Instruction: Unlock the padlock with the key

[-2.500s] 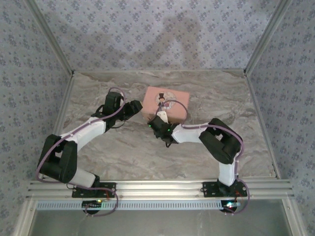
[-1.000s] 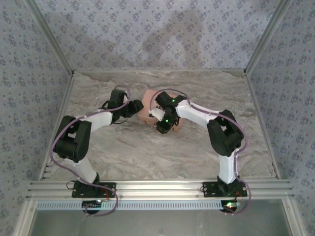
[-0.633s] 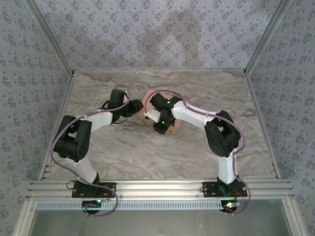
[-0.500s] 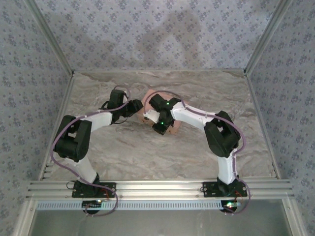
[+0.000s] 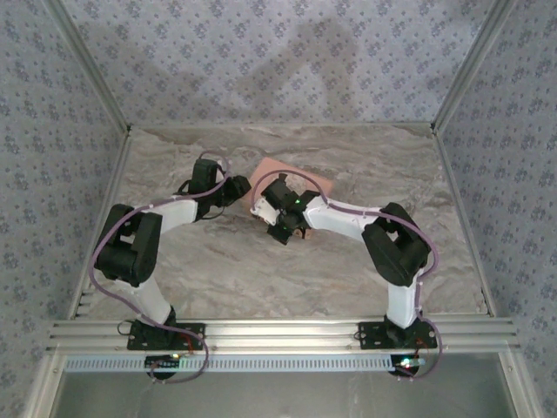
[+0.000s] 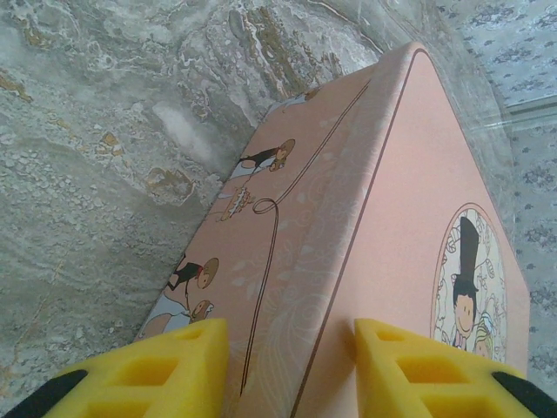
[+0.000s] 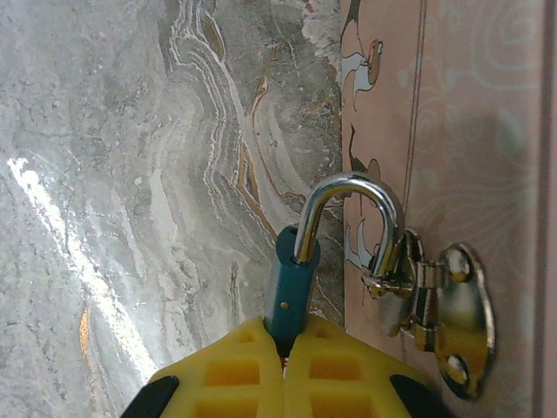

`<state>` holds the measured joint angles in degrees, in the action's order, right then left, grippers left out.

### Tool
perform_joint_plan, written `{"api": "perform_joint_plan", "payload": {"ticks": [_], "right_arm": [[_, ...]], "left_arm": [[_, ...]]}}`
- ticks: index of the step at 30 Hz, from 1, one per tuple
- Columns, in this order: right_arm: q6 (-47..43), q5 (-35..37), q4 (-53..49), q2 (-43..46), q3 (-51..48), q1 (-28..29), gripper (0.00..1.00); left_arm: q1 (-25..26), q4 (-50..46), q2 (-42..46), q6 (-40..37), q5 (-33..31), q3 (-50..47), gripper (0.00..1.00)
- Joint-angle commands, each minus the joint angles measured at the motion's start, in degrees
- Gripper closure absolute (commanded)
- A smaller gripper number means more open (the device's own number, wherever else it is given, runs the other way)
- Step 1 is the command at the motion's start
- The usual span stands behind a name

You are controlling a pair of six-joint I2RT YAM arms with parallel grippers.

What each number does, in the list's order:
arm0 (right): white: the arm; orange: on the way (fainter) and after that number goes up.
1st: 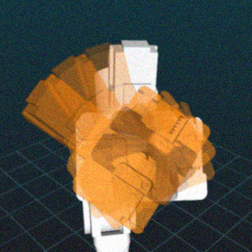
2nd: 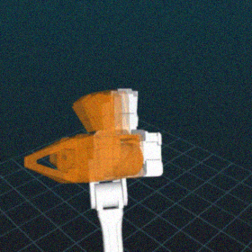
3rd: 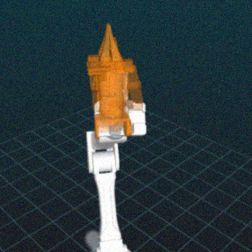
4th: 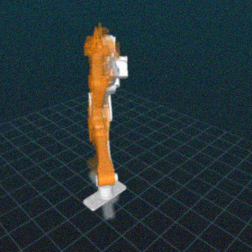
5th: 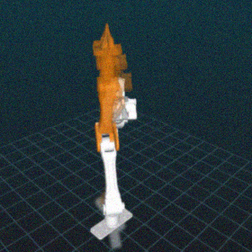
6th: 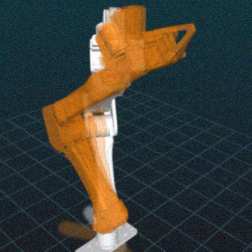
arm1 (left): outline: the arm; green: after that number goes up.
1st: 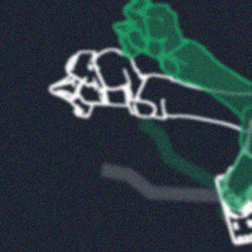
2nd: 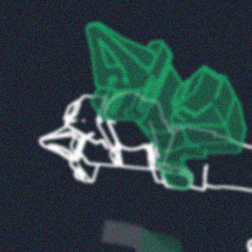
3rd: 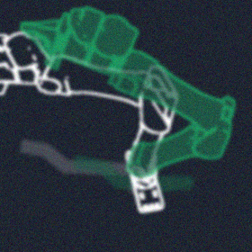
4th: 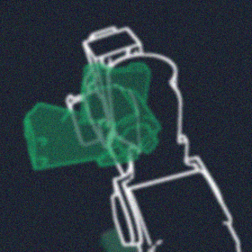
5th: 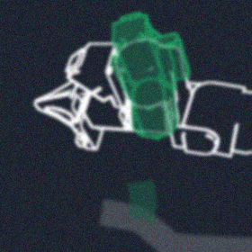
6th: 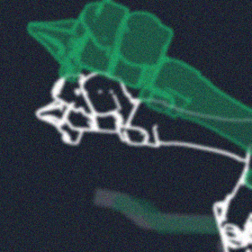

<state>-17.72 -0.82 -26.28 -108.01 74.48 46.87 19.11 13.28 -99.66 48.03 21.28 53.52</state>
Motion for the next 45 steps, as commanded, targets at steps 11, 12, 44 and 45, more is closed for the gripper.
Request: {"api": "perform_joint_plan", "payload": {"ticks": [11, 12, 44, 45], "right_arm": [[-7.6, -2.6, 3.2, 7.1, 1.4, 0.3, 1.00], [-7.6, -2.8, 3.1, 6.8, 1.6, 0.3, 1.00], [26.5, 0.7, 0.4, 49.0, -26.8, -11.5, 1.00], [28.1, 0.7, -0.2, 50.5, -27.8, -13.7, 1.00]], "left_arm": [[1.5, -4.2, -0.1, 0.6, 3.5, -0.9, 0.61], [1.5, -3.9, -0.1, 0.8, 3.6, -1.0, 0.61], [0.7, -25.0, 43.5, -6.8, -13.8, -16.4, 0.02], [0.8, -26.5, 44.5, -7.3, -14.5, -16.6, 0.02]]}}
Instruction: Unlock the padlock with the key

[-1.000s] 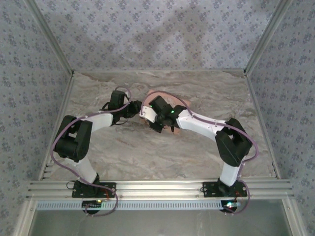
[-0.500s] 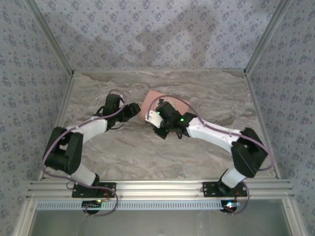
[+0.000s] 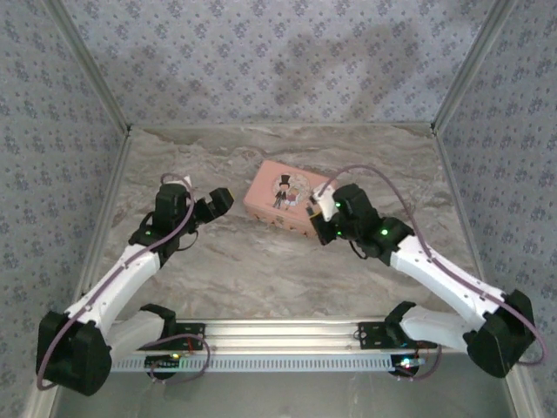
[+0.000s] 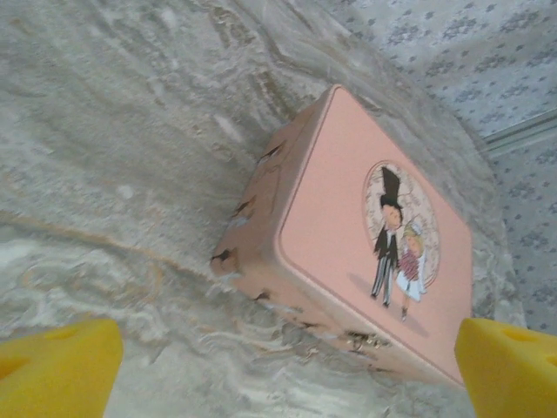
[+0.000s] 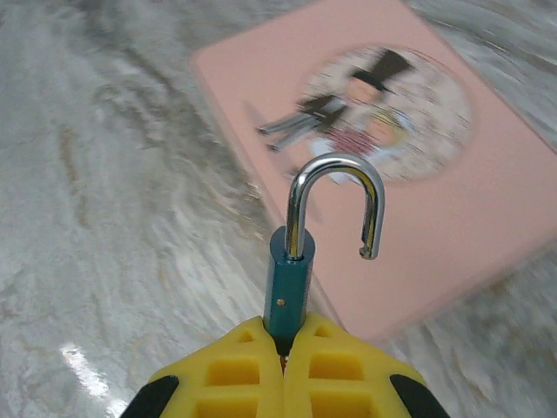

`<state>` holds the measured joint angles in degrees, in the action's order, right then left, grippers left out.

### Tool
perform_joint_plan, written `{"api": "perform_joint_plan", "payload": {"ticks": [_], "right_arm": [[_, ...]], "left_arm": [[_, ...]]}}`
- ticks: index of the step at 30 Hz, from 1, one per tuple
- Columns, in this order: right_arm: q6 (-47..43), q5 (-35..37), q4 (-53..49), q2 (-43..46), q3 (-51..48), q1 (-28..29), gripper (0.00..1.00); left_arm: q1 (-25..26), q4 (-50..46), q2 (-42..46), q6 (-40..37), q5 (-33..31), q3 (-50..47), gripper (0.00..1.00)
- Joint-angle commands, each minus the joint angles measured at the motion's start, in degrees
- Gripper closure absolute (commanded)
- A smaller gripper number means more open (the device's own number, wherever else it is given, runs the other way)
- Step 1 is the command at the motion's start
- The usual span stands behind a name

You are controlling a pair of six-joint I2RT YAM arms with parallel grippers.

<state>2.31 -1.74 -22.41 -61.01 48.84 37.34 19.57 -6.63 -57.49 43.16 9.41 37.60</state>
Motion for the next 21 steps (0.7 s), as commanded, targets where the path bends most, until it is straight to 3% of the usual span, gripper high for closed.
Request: {"api": "perform_joint_plan", "payload": {"ticks": [1, 6, 10, 21], "right_arm": [[9.7, 2.3, -4.8, 4.6, -2.9, -6.1, 1.00], [15.5, -1.6, -8.0, 5.1, -4.9, -17.8, 1.00], [17.8, -3.0, -8.3, 1.8, -6.2, -23.7, 1.00], [20.3, -6.8, -1.0, -12.2, -8.9, -32.5, 1.00]], "left_arm": [[0.4, -7.4, 3.2, -2.5, -3.2, -1.0, 0.02], [0.4, -7.1, 6.2, -2.5, -5.0, -4.1, 0.02], [0.5, -6.9, 5.8, -3.1, -5.8, -4.8, 0.02], [0.5, -6.6, 5.0, -1.7, -6.2, -5.0, 0.02]]}}
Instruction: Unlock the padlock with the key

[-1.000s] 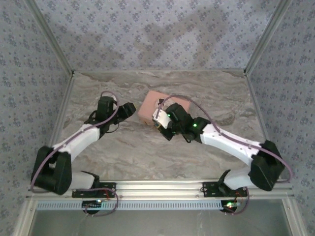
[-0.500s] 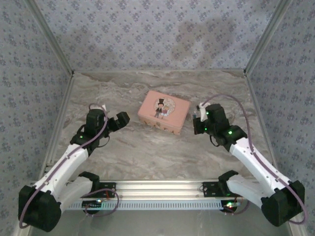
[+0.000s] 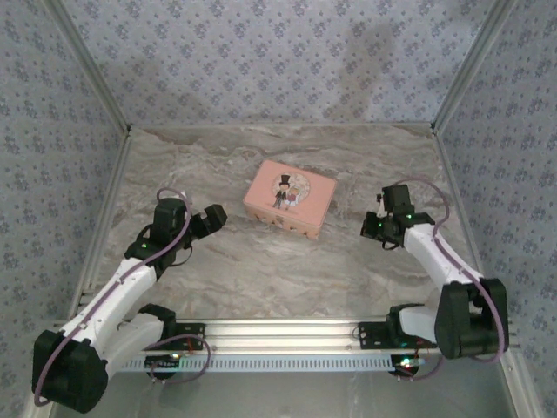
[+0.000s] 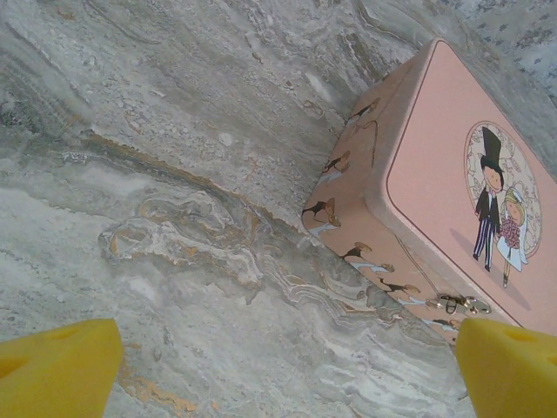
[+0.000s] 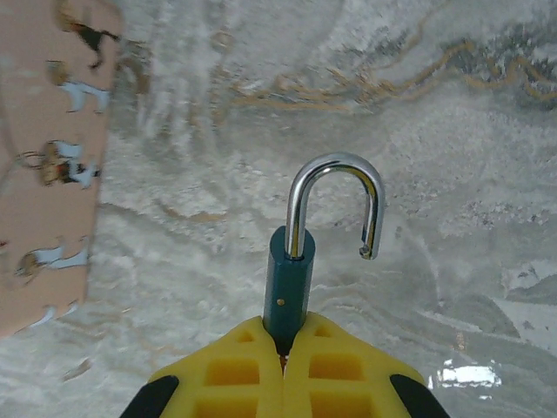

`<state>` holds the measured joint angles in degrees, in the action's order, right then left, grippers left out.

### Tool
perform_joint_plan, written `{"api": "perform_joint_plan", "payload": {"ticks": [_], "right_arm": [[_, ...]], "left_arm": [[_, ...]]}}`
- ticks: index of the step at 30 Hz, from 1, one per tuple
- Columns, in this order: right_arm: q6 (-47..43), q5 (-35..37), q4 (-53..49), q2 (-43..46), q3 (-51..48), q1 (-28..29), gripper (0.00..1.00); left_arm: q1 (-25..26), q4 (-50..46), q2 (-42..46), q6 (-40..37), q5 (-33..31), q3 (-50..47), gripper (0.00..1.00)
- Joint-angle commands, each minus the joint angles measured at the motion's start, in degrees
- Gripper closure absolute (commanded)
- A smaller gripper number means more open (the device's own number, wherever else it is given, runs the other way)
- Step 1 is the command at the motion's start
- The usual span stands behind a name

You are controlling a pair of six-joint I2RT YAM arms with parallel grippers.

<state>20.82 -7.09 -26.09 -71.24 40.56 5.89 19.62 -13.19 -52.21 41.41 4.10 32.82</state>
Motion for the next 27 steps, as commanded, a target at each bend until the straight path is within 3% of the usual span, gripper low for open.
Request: {"api": "perform_joint_plan", "payload": {"ticks": [1, 5, 12, 20, 21, 27], "right_arm": [[1.9, -1.4, 3.2, -2.8, -0.7, -1.3, 1.00], [2.4, -1.8, 4.6, -6.5, -0.7, -3.1, 0.96], [2.6, 1.3, 0.0, -3.6, 1.6, -4.0, 0.60], [0.8, 6.1, -5.4, 6.4, 5.9, -6.3, 0.46], [1.0, 8.4, -5.2, 6.7, 6.4, -6.3, 0.03], [0.1, 18.0, -1.2, 6.5, 7.7, -6.3, 0.00]], "left_arm": [[0.4, 0.1, -0.4, 0.1, -0.8, -0.3, 0.02], [0.5, 0.3, -0.6, 0.4, -0.8, -0.4, 0.02], [0.5, -0.3, -0.7, 0.3, -1.3, 0.5, 0.02], [0.0, -3.1, -3.6, -2.7, -4.1, 5.7, 0.02], [-0.4, -3.3, -4.4, -3.5, -4.5, 6.5, 0.02], [-2.8, -5.4, -9.1, -11.7, -9.5, 13.5, 0.02]]}}
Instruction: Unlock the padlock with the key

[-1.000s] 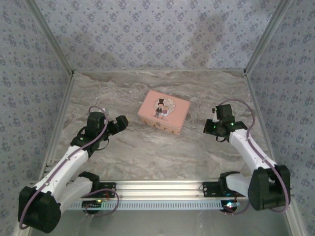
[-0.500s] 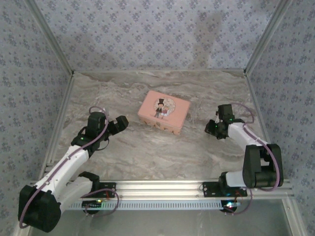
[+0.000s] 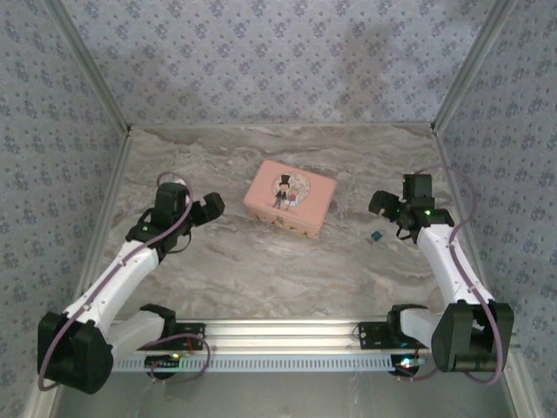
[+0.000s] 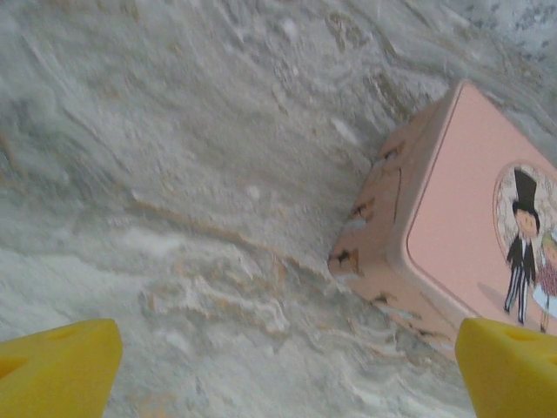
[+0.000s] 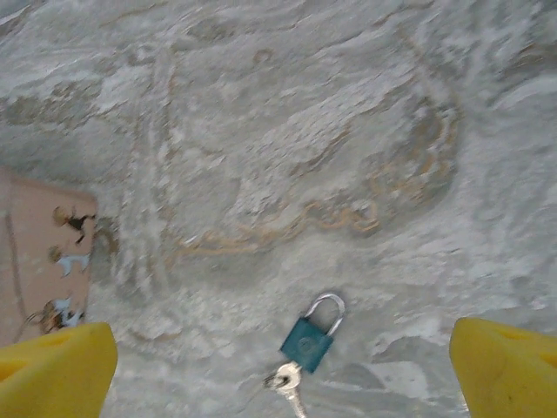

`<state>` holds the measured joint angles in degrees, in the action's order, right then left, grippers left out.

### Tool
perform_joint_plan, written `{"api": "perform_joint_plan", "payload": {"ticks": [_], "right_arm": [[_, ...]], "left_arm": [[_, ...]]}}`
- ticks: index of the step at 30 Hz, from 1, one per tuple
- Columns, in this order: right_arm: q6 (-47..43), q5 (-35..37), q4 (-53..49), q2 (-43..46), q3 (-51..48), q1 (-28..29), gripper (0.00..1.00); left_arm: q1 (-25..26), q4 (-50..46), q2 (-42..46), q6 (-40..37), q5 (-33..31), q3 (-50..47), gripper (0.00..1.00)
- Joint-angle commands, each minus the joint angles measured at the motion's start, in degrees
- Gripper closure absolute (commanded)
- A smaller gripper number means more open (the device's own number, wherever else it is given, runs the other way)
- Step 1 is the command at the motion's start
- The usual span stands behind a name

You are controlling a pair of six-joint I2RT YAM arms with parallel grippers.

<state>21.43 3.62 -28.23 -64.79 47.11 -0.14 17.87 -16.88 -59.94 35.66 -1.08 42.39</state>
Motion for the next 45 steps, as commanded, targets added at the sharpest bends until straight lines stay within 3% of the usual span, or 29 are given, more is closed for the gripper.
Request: {"api": "perform_joint_plan", "payload": {"ticks": [1, 4, 11, 20, 24, 27, 31, 32, 33, 34, 35, 36, 38, 39, 40, 45], "right_arm": [[-0.8, 9.0, 2.2, 0.1, 1.0, -0.2, 0.00], [-0.9, 14.7, 7.6, 0.3, -0.6, -0.1, 0.00], [-13.3, 24.3, 37.0, 1.2, -15.9, 3.0, 0.00], [-20.5, 23.4, 59.2, -7.6, -24.4, 5.7, 0.00], [-22.7, 22.4, 66.9, -10.5, -26.5, 6.5, 0.00], [-23.5, 21.4, 71.5, -13.1, -27.1, 6.6, 0.00], [-25.1, 17.0, 81.1, -20.3, -27.7, 5.5, 0.00], [-23.7, 14.6, 78.3, -20.3, -26.7, 4.4, 0.00], [-21.4, 8.5, 74.4, -19.9, -26.1, 1.5, 0.00], [-21.4, 6.6, 82.5, -24.0, -27.4, -0.1, 0.00], [-21.4, 8.6, 84.0, -24.4, -27.6, 0.4, 0.00], [-19.1, 11.0, 75.3, -21.6, -25.9, 1.3, 0.00], [-22.6, 12.1, 83.7, -24.1, -27.6, 2.1, 0.00], [-22.1, 12.6, 80.0, -22.8, -26.9, 2.5, 0.00], [-21.6, 9.7, 77.6, -22.5, -26.1, 1.3, 0.00], [-21.7, 5.3, 75.9, -22.7, -25.2, -0.1, 0.00]], "left_arm": [[-1.3, -2.0, -1.9, -8.0, -6.5, 4.9, 0.02], [-2.7, 0.9, -2.4, -15.8, -13.8, 4.3, 0.02], [-12.4, 13.6, -6.1, -24.3, -14.4, -2.7, 0.02], [-14.8, 47.1, -18.0, -27.1, -15.1, -16.4, 0.02], [-14.9, 45.6, -20.3, -29.5, -14.2, -14.0, 0.02], [-15.6, 51.5, -20.7, -32.6, -13.8, -15.7, 0.02], [-17.9, 68.6, -26.7, -32.4, -8.7, -22.0, 0.02], [-17.8, 74.6, -29.3, -33.5, -7.4, -23.2, 0.02], [-17.6, 70.8, -28.6, -33.6, -7.4, -21.9, 0.02], [-17.5, 62.4, -27.4, -33.3, -8.0, -18.7, 0.02], [-17.6, 66.4, -28.4, -33.5, -7.7, -19.6, 0.02], [-17.4, 67.3, -28.7, -33.2, -9.6, -19.9, 0.02], [-17.3, 66.0, -28.2, -33.1, -10.0, -19.7, 0.02], [-16.7, 66.7, -28.2, -33.2, -11.3, -20.1, 0.02], [-15.4, 67.0, -28.0, -33.3, -15.2, -20.4, 0.02], [-14.8, 67.7, -28.2, -33.7, -16.1, -20.6, 0.02]]}}
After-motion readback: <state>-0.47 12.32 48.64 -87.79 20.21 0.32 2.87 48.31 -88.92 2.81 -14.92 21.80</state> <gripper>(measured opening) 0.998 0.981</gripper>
